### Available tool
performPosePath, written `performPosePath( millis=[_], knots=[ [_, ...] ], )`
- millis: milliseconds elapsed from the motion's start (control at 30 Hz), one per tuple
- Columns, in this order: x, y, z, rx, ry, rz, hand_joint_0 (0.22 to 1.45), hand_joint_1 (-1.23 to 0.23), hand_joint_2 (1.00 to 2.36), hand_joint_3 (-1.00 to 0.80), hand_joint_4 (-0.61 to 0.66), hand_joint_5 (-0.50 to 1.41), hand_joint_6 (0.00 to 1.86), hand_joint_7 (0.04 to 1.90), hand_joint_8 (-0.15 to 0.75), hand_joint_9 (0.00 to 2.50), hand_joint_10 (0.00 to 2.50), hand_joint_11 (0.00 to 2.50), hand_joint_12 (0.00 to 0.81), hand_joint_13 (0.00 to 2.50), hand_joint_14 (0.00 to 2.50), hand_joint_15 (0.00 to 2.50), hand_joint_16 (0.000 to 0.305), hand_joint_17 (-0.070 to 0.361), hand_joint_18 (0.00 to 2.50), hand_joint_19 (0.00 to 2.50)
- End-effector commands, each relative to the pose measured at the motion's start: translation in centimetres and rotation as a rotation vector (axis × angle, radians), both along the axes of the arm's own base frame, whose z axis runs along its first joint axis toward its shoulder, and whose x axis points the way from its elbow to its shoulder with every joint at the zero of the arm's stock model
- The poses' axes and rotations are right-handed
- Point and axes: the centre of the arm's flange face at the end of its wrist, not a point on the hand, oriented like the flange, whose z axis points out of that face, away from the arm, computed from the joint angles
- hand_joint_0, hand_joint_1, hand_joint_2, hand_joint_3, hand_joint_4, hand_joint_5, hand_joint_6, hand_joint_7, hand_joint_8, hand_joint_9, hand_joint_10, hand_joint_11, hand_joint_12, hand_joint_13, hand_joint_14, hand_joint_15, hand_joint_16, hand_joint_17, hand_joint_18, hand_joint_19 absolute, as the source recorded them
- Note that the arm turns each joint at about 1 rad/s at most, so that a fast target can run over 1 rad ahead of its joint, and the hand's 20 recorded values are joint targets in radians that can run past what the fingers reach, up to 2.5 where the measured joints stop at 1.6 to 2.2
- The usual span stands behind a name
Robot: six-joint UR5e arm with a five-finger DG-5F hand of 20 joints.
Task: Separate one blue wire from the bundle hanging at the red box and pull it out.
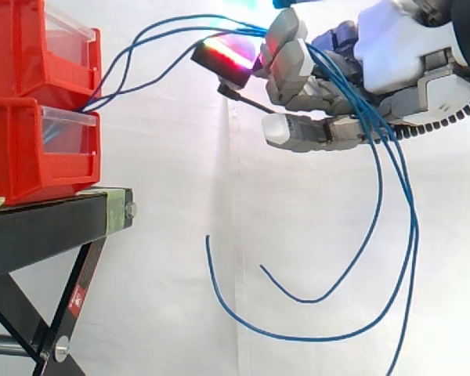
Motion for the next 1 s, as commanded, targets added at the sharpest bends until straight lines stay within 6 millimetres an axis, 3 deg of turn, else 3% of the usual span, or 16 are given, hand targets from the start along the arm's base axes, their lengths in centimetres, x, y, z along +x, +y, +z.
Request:
performPosePath(
  millis=[0, 467, 667, 767, 800, 967],
  knots=[
    [0.02, 0.04, -0.01, -0.02, 0.012, 0.003, 0.61, -0.83, 1.0, 0.03, -0.09, -0.08, 0.92, 1.14, 0.42, 1.49, 0.02, 1.4, 0.523, 1.43, 0.01, 1.32, 0.057, 0.129, 1.14, 0.48],
    [0.07, 0.07, 0.08, -0.031, 0.016, 0.007, 0.59, -0.83, 1.07, 0.01, -0.09, -0.07, 0.91, 1.15, 0.424, 1.45, 0.02, 1.31, 0.556, 1.32, 0.01, 1.22, 0.062, 0.14, 1.12, 0.5],
    [0.07, 0.07, 0.08, -0.031, 0.016, 0.007, 0.58, -0.83, 1.1, 0.0, -0.09, -0.07, 0.91, 1.15, 0.441, 1.35, 0.02, 1.08, 0.569, 1.19, 0.02, 0.98, 0.065, 0.147, 1.12, 0.47],
    [0.04, 0.05, 0.08, -0.032, 0.017, 0.005, 0.57, -0.83, 1.14, -0.02, -0.1, -0.07, 0.91, 1.16, 0.426, 1.1, 0.01, 0.93, 0.575, 1.1, 0.02, 0.85, 0.068, 0.153, 1.1, 0.46],
    [0.07, 0.06, 0.0, -0.033, 0.019, 0.005, 0.56, -0.82, 1.16, -0.02, -0.11, -0.07, 0.91, 1.16, 0.412, 0.97, 0.02, 0.77, 0.573, 1.08, 0.02, 0.79, 0.069, 0.156, 1.09, 0.45],
    [0.03, 0.03, 0.09, -0.032, 0.017, 0.004, 0.55, -0.83, 1.17, -0.03, -0.11, -0.07, 0.9, 1.16, 0.398, 0.76, 0.01, 0.5, 0.565, 0.98, 0.01, 0.65, 0.072, 0.161, 1.08, 0.43]
  ],
)
